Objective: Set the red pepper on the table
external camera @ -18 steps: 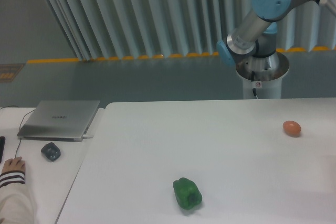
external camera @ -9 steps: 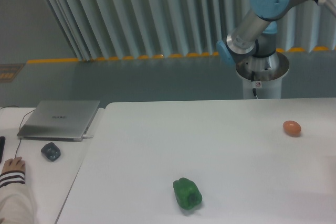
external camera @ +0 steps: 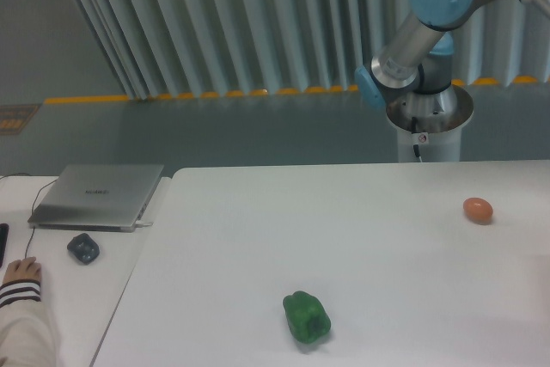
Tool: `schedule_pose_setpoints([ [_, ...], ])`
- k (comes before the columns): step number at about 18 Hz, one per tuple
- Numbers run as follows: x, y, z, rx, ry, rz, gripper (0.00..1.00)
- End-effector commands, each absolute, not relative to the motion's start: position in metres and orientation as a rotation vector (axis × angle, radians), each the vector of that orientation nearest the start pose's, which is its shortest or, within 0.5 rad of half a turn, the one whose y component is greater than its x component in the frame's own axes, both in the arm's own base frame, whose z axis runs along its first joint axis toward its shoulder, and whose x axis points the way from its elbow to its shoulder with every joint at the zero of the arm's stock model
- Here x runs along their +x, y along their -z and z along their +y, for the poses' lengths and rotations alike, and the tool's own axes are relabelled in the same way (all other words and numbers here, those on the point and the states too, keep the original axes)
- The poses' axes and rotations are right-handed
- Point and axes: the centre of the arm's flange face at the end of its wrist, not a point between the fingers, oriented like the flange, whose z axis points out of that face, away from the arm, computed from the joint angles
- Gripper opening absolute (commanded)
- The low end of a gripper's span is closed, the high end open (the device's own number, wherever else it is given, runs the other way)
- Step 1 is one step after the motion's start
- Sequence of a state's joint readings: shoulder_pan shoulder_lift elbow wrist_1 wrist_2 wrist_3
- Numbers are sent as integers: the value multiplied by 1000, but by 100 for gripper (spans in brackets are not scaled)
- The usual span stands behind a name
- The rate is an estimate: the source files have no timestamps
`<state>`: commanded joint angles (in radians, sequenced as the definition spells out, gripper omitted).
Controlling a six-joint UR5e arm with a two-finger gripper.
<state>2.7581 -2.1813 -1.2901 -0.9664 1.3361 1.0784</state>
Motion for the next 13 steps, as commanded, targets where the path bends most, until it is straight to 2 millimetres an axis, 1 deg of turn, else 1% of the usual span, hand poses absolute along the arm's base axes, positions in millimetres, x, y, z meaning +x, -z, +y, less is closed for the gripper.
schedule_pose_setpoints([
  [1, -625, -317, 421, -2803, -211, -109, 61],
  [2, -624, -314, 423, -2803, -210, -115, 73],
  [3, -625, -312, 423, -2799, -216, -121, 100],
  [5, -626, -313, 423, -2790, -240, -115, 100],
  [8, -628, -309, 423, -2790, -243, -110, 100],
  [13, -624, -303, 425, -2796, -234, -111, 100],
])
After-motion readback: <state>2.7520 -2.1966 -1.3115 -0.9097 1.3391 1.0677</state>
